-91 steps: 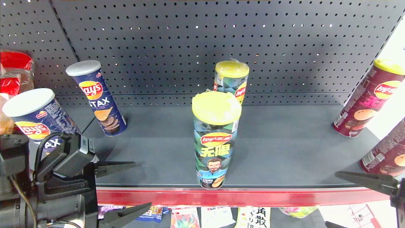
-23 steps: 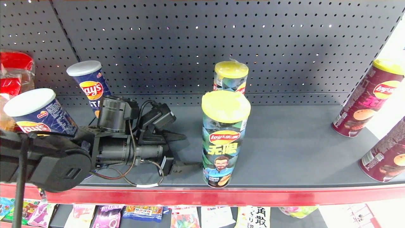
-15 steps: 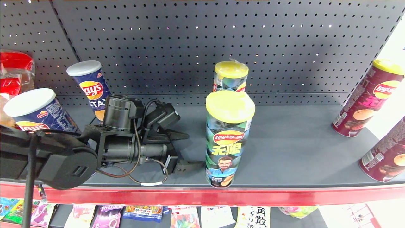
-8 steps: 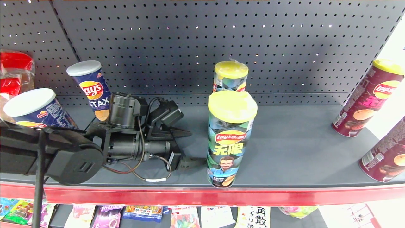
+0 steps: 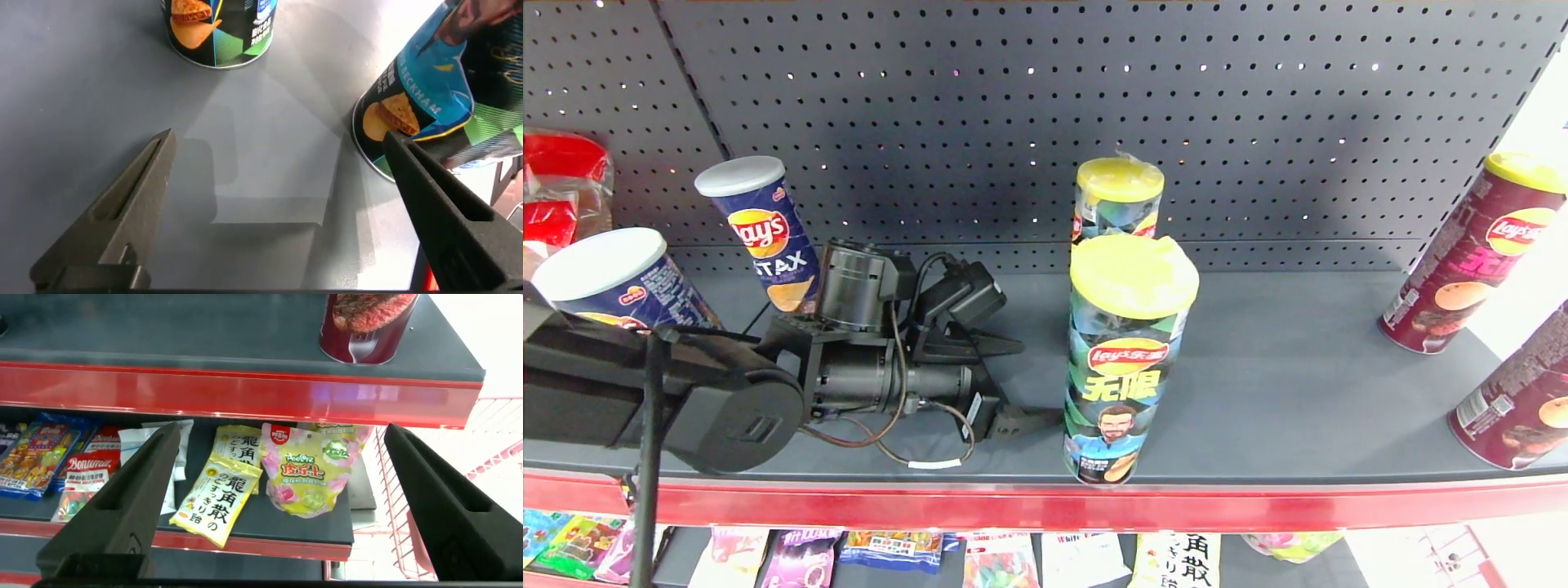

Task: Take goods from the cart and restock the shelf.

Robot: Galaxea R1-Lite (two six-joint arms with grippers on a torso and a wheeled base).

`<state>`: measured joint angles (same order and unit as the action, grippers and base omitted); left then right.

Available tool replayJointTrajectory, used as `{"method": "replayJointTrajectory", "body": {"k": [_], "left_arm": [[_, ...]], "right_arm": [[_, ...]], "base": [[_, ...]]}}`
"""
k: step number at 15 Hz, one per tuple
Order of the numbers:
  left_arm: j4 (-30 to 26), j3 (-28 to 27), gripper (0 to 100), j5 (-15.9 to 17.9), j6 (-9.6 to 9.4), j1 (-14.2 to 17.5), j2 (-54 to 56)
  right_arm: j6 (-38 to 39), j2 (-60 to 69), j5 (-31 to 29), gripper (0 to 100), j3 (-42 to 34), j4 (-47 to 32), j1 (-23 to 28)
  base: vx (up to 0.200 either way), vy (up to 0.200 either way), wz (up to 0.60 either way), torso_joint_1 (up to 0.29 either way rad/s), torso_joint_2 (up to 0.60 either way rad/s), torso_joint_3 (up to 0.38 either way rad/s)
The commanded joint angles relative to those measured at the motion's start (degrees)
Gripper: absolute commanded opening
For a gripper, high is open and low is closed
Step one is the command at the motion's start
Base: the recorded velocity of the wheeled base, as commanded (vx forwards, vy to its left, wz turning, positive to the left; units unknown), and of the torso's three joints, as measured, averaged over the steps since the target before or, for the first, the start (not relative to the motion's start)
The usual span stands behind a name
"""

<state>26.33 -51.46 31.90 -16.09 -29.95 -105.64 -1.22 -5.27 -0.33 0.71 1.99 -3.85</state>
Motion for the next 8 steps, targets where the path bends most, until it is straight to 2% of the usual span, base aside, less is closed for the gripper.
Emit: {"method": "replayJointTrajectory", "body": {"k": [1,5,7,8], "left_arm": [[0.04,0.13,100,0.0,0.01,0.07,-0.09],[0.04,3.29,100,0.0,0.01,2.27,4.04],[0.04,8.92,100,0.0,0.01,2.62,10.19],[0.04,12.26,100,0.0,0.01,1.56,13.71]], "right_arm": [[-0.01,-0.09,-0.02,100,0.0,0.03,-0.01],[-0.1,-0.09,-0.11,100,0.0,-0.05,-0.01],[-0.19,-0.09,-0.11,100,0.0,-0.05,-0.01],[-0.19,-0.09,-0.02,100,0.0,-0.05,-0.01]], "base": [[0.0,0.0,0.0,0.0,0.0,0.0],[0.0,0.0,0.0,0.0,0.0,0.0],[0.0,0.0,0.0,0.0,0.0,0.0],[0.0,0.0,0.0,0.0,0.0,0.0]]}}
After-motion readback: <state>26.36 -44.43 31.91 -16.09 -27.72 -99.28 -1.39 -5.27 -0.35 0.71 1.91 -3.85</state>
